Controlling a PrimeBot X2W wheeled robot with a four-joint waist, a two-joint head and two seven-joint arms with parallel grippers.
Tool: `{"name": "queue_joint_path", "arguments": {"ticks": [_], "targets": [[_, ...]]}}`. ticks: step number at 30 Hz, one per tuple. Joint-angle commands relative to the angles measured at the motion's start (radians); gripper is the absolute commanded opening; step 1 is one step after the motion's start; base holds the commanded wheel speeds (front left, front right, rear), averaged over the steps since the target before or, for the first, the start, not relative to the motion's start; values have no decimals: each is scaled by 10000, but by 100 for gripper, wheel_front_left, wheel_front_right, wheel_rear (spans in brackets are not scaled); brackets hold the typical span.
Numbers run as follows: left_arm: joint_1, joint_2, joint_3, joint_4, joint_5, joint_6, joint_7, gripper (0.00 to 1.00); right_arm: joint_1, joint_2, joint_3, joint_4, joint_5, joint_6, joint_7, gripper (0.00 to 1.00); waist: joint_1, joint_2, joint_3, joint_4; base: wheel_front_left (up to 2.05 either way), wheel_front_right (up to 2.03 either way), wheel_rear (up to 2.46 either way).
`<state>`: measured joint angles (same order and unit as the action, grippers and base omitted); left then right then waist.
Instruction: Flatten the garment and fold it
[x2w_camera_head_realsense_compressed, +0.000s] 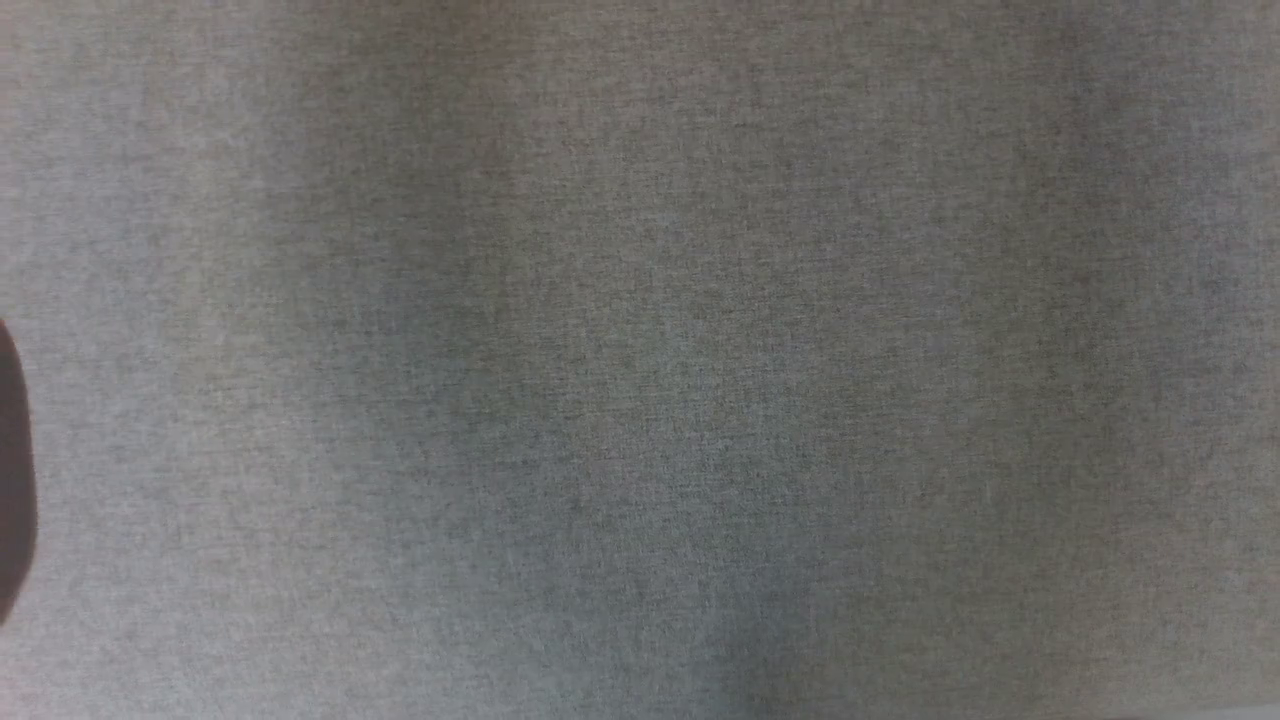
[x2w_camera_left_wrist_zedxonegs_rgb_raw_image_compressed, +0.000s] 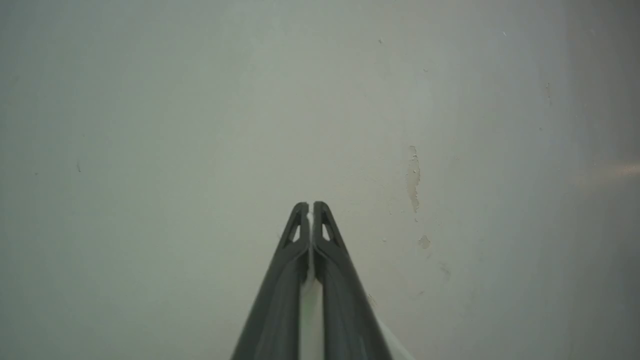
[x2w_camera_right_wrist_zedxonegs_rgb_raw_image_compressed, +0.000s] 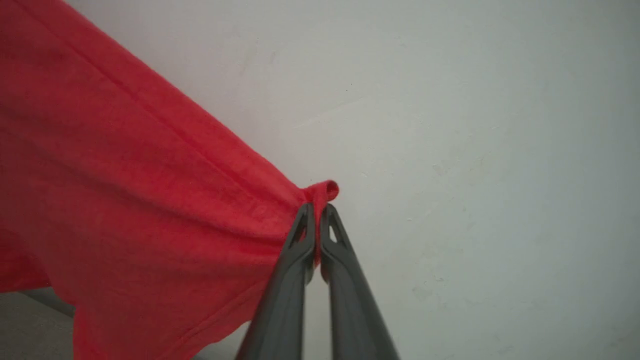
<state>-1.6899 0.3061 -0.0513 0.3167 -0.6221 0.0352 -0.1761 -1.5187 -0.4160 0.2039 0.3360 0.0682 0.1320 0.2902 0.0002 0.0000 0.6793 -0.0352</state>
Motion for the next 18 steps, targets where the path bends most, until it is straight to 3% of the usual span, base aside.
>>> {"name": "queue_joint_path", "arguments": {"ticks": [1,10,18], "targets": [[333,97,9,118,-13,-106,-47,0,125,61,39,124,-49,-13,-159,0,-2,0,-178,118,0,0,0],[4143,572,-1098,1102,741,-639,34,0,2813,130,701,1161,759,-13,-635,0,-2,0,-1394,531,0,0,0],[8520,880,-1991,805,730,-772,1000,0,6146,-11,878,803,2085,-13,-749,0,-2,0,-2890,826,0,0,0]]}}
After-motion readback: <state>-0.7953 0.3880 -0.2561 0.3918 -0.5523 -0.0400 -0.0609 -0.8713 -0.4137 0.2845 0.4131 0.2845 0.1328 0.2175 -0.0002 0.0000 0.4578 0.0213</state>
